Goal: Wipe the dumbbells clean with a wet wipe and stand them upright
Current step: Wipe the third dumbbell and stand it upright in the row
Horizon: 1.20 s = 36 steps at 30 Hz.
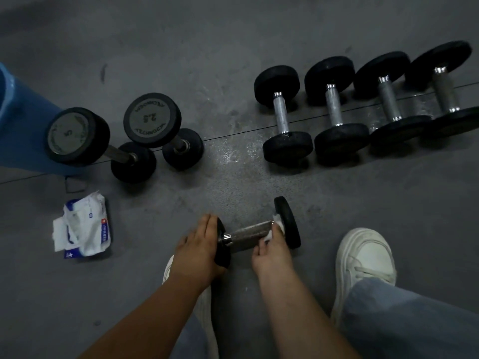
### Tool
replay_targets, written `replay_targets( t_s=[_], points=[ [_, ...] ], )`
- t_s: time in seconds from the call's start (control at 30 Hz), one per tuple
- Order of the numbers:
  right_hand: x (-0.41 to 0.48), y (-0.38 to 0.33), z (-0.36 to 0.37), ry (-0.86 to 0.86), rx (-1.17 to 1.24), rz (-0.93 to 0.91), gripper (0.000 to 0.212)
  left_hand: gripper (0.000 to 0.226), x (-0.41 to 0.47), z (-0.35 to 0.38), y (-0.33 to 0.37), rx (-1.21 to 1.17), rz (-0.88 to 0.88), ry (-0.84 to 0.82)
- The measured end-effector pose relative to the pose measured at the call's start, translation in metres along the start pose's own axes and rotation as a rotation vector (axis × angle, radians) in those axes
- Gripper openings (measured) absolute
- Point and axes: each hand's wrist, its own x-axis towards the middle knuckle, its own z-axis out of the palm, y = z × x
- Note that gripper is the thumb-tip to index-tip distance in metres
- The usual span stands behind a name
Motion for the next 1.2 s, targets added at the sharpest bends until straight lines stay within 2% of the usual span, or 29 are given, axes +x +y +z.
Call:
replay_targets(
  t_s=[0.1, 0.2, 0.3, 0.57, 0.7, 0.77, 0.87, 0.93, 1.1, 1.2],
  points=[
    [0.004, -0.008, 0.007, -0.117, -0.051, 0.032, 0.047, 0.122, 0.002, -0.001, -0.002, -0.007, 0.004, 0.004],
    [0.001, -0.006, 0.007, -0.038, -0.045, -0.036, 0.041, 0.122, 0.0, -0.001, 0.0, -0.005, 0.004, 0.01],
    [-0.008, 0.006, -0.014, -0.02, -0.063, -0.143, 0.008, 0.12, -0.001, 0.0, 0.0, -0.01, 0.006, 0.012],
    [-0.027, 0.008, 0.012, 0.03, -0.136, -0.29, 0.035, 0.113, -0.001, -0.003, 0.002, -0.018, 0.013, 0.023],
    [-0.016, 0.011, 0.009, 0.081, -0.142, -0.289, 0.029, 0.118, 0.0, -0.002, 0.0, -0.006, 0.007, 0.007],
    [-0.003, 0.008, 0.004, 0.018, -0.122, -0.207, 0.028, 0.122, 0.0, -0.001, 0.0, -0.02, 0.003, 0.0],
    [0.008, -0.006, 0.002, -0.172, -0.108, -0.054, 0.026, 0.121, 0.001, -0.002, 0.001, -0.026, 0.009, 0.012],
    [0.01, -0.011, 0.003, -0.214, -0.105, -0.015, 0.03, 0.118, 0.001, -0.003, 0.001, -0.03, 0.01, 0.019],
    [0.011, 0.006, 0.011, -0.018, 0.047, -0.084, 0.041, 0.111, -0.001, -0.004, 0.0, -0.034, 0.008, 0.026],
    [0.01, 0.009, 0.006, 0.038, 0.088, -0.092, 0.036, 0.116, -0.001, -0.002, 0.0, -0.038, -0.001, 0.01]
  ],
)
